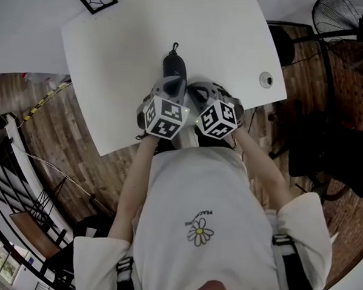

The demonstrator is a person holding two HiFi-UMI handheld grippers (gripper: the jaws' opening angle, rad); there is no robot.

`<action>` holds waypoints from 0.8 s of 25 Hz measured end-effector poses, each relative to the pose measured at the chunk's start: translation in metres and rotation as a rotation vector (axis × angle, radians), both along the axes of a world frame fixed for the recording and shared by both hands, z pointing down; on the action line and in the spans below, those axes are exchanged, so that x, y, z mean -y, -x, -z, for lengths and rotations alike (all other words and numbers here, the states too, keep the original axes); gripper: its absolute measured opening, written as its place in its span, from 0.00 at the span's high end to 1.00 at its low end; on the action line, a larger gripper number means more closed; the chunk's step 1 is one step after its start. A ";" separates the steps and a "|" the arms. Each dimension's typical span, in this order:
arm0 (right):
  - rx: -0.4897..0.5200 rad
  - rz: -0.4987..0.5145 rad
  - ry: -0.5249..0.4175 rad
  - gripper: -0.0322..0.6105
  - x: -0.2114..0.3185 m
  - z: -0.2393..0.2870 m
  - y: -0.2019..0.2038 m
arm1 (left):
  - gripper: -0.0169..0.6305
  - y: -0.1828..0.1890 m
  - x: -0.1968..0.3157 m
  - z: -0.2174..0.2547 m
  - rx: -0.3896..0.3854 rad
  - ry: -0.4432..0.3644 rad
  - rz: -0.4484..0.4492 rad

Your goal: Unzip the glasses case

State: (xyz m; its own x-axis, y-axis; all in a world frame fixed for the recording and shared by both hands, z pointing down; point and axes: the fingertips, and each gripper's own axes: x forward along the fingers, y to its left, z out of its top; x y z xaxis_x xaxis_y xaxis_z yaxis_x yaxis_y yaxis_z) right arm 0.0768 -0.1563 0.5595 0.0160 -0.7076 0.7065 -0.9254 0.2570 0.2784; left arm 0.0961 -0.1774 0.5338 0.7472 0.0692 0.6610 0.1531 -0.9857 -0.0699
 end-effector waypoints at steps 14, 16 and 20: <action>-0.048 0.003 -0.014 0.94 0.030 0.002 -0.054 | 0.95 -0.002 -0.003 -0.001 0.060 -0.125 -0.040; -0.002 -0.032 0.013 0.94 0.015 -0.001 -0.043 | 0.95 0.001 0.002 0.006 0.075 -0.134 -0.016; 0.092 -0.017 0.078 0.94 -0.030 -0.019 0.004 | 0.95 0.014 -0.004 0.013 0.102 0.002 0.102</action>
